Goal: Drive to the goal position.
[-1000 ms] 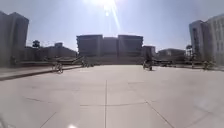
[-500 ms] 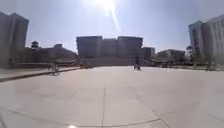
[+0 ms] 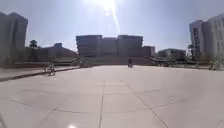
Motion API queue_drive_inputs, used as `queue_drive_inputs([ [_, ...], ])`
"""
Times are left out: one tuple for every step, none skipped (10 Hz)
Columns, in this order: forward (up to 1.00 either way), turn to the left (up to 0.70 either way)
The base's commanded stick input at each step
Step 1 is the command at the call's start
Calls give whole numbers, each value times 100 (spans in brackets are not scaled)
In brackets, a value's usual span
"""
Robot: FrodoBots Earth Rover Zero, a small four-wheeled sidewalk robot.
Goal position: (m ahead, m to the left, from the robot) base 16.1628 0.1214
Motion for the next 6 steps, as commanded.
queue_drive_inputs([
  [100,0],
  [100,0],
  [100,0],
  [100,0],
  [100,0],
  [100,0],
])
